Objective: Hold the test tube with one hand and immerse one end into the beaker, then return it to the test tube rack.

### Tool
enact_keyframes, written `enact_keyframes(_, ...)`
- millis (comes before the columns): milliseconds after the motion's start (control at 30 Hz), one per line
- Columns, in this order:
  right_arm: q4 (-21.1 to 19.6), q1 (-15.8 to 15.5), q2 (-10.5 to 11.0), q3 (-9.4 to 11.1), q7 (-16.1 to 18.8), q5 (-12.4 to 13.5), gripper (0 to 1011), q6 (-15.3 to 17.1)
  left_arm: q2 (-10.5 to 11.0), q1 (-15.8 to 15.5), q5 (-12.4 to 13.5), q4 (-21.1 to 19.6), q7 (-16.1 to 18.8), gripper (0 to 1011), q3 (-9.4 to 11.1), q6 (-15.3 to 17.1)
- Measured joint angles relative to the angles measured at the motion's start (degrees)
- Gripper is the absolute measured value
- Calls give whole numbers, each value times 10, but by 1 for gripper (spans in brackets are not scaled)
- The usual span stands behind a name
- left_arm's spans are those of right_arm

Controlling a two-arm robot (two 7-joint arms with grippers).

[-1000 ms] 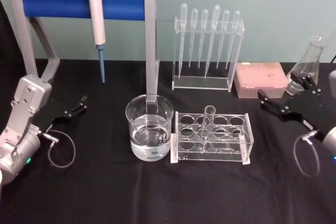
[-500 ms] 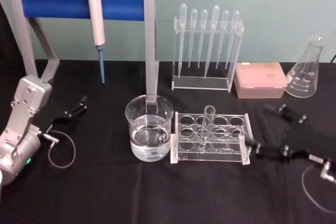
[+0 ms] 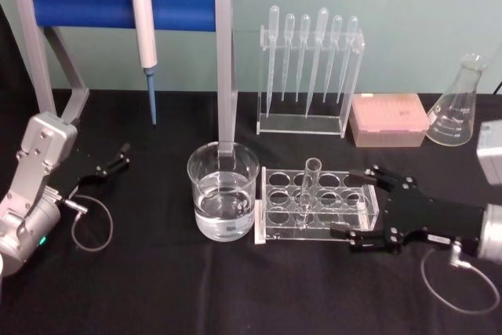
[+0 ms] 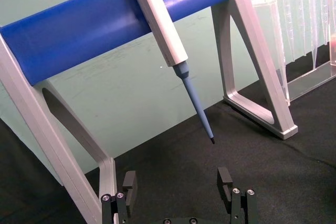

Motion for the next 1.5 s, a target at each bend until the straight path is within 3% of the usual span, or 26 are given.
enact_keyframes(333, 61, 70, -42, -41, 29, 0, 1003, 15, 0, 0, 0, 0, 0, 1000, 0, 0)
enact_keyframes(700, 98, 117, -68, -75, 34, -14, 1003, 20, 0, 0, 0, 0, 0, 1000, 0, 0)
enact_keyframes(1100, 124, 136, -87, -92, 25, -25, 1003, 10, 0, 0, 0, 0, 0, 1000, 0, 0)
enact_keyframes(1500, 122, 135, -86, -91, 25, -24, 995, 11, 0, 0, 0, 0, 0, 1000, 0, 0)
